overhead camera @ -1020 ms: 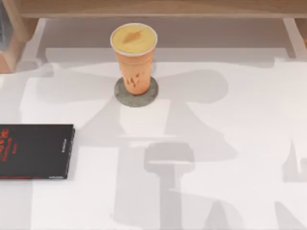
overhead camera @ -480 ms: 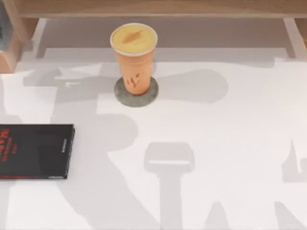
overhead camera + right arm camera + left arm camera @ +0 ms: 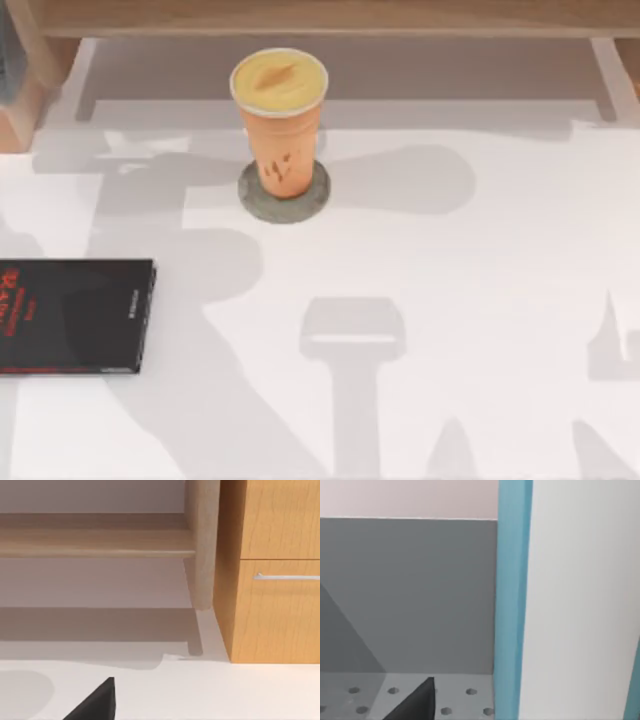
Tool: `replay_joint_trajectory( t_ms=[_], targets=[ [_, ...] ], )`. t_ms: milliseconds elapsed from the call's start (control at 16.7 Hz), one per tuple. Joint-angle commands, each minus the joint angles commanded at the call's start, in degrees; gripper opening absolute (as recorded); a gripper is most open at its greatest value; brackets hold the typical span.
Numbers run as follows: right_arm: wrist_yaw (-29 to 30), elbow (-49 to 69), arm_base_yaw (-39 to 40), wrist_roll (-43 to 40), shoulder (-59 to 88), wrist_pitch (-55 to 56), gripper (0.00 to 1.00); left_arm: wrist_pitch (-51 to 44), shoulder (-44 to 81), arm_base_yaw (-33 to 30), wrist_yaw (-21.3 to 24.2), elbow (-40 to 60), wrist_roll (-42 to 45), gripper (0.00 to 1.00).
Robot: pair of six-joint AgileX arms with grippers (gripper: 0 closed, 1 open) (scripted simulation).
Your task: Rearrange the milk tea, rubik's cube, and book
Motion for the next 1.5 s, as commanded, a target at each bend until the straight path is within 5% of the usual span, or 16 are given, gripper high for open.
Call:
replay_joint_trajectory(
  t_ms=[1020,1500],
  targets=[
    [0.00,0.00,0.00,0.00,0.00,0.00,1.00,-2.61,5.95,-1.02,-1.17,8.82,-0.06,1.00],
    [0.00,0.00,0.00,0.00,0.00,0.00,1.00,-2.61,5.95,-1.02,-1.17,8.82,-0.06,0.40]
  ],
)
